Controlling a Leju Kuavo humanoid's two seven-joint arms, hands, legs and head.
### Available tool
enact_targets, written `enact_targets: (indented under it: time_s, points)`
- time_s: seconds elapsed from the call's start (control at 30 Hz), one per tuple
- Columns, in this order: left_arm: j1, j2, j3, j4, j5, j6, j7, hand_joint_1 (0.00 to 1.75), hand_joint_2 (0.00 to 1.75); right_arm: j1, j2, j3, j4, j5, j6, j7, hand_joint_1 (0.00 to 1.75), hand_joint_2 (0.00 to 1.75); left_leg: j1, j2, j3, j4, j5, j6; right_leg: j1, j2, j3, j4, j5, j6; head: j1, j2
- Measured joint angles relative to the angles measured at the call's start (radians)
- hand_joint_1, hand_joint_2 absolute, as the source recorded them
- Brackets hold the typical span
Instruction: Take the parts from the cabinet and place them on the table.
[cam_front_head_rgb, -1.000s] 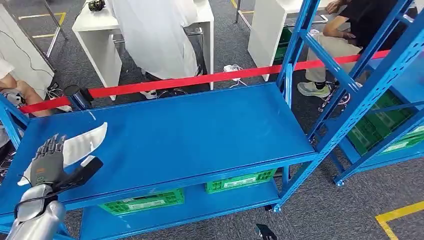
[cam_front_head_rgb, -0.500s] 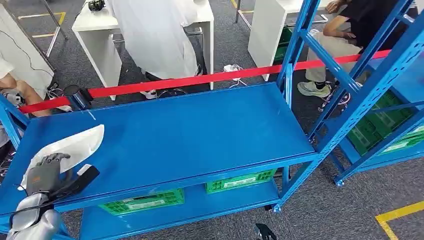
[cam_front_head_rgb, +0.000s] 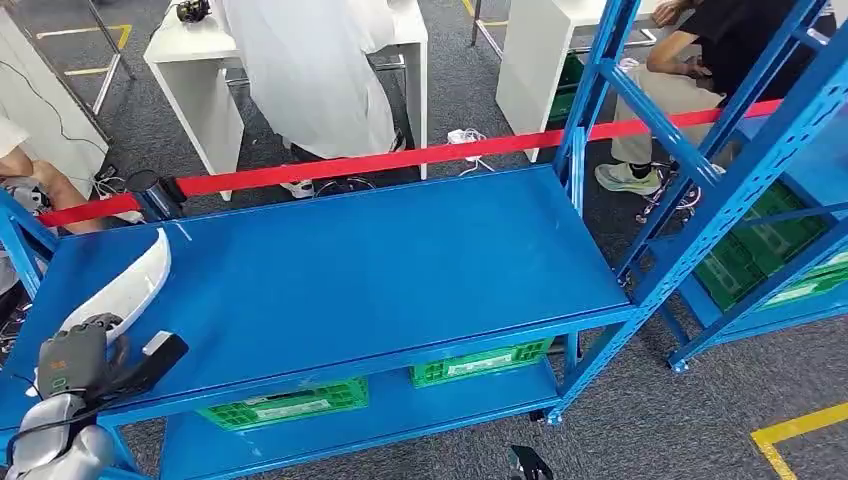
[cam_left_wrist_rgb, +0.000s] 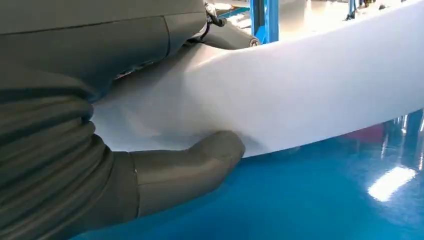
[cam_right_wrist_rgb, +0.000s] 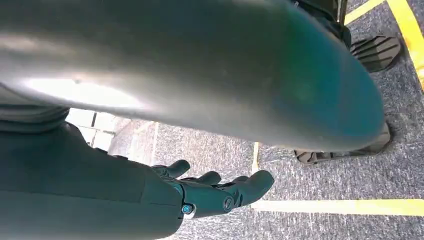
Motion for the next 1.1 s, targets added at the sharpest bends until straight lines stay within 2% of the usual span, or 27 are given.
enact_targets:
  time_s: [0.03, 0.2, 0.3, 0.4, 0.57, 0.7, 0.8, 0.93, 1.03, 1.1]
  points:
    - [0.006, 0.001, 0.0, -0.003, -0.005, 0.017, -0.003, 1.75, 1.75, 0.0, 0.0, 0.0, 0.0, 0.0, -0.001, 0.0, 0.0, 0.0, 0.0, 0.0, 0.0, 0.0, 0.0, 0.0, 0.0, 0.0, 0.0, 0.0, 0.0, 0.0, 0.0, 0.0]
    - [0.036, 0.002, 0.0, -0.025, -0.073, 0.159, 0.013, 1.75, 1.75, 0.0, 0.0, 0.0, 0.0, 0.006, -0.009, 0.0, 0.0, 0.0, 0.0, 0.0, -0.001, 0.0, 0.0, 0.0, 0.0, 0.0, -0.001, 0.0, 0.0, 0.0, 0.0, 0.0]
    - [0.058, 0.0, 0.0, -0.077, -0.141, 0.191, 0.031, 1.75, 1.75, -0.002, 0.0, 0.0, 0.0, 0.008, -0.009, 0.0, 0.0, 0.0, 0.0, 0.0, -0.001, 0.0, 0.0, 0.0, 0.0, 0.0, -0.002, 0.0, 0.0, 0.0, 0.0, 0.0]
    - [0.074, -0.023, 0.0, -0.139, -0.164, 0.194, 0.008, 1.75, 1.75, -0.003, 0.0, 0.0, 0.0, 0.009, -0.009, 0.0, 0.0, 0.0, 0.0, 0.0, -0.001, 0.0, 0.0, 0.0, 0.0, 0.0, -0.002, 0.0, 0.0, 0.0, 0.0, 0.0]
    - [0.089, -0.087, -0.005, -0.218, -0.133, 0.197, -0.061, 1.75, 1.75, -0.004, 0.0, 0.0, 0.0, 0.012, -0.008, 0.0, 0.0, 0.0, -0.001, 0.0, -0.001, 0.0, 0.0, 0.0, -0.001, 0.0, -0.002, 0.0, 0.0, 0.0, 0.0, 0.0]
    - [0.118, -0.133, -0.035, -0.309, -0.129, 0.197, -0.066, 1.75, 1.75, -0.005, 0.0, -0.002, 0.0, 0.015, -0.007, 0.0, 0.0, 0.0, -0.001, -0.001, -0.001, 0.0, 0.0, 0.0, -0.001, 0.0, -0.001, 0.0, 0.0, 0.0, 0.0, 0.0]
    - [0.141, -0.153, -0.057, -0.369, -0.119, 0.197, -0.092, 1.75, 1.75, -0.005, 0.0, -0.003, 0.0, 0.022, -0.006, 0.0, 0.0, 0.0, -0.001, 0.0, -0.001, 0.0, -0.001, -0.001, -0.001, 0.001, -0.002, 0.0, 0.0, 0.0, 0.0, 0.0]
    - [0.215, -0.201, -0.129, -0.553, -0.153, 0.198, -0.085, 1.75, 1.75, -0.005, -0.002, -0.003, 0.0, 0.037, -0.006, 0.0, 0.0, 0.0, -0.001, -0.002, -0.002, 0.0, -0.001, -0.001, -0.001, -0.002, -0.002, 0.0, -0.001, 0.001, 0.0, 0.0]
    - [0.244, -0.219, -0.165, -0.62, -0.163, 0.198, -0.079, 1.75, 1.75, -0.009, -0.003, -0.003, 0.0, 0.039, -0.005, 0.0, 0.0, 0.0, -0.001, -0.003, -0.002, 0.0, -0.001, -0.001, -0.001, -0.002, -0.002, 0.0, -0.001, 0.001, 0.0, 0.0]
    - [0.262, -0.231, -0.183, -0.679, -0.147, 0.198, -0.111, 1.75, 1.75, -0.008, -0.003, -0.003, 0.0, 0.042, -0.006, 0.0, 0.0, 0.0, -0.002, -0.001, -0.002, 0.0, -0.002, -0.001, -0.001, -0.001, -0.002, 0.0, -0.001, 0.001, 0.0, 0.0]
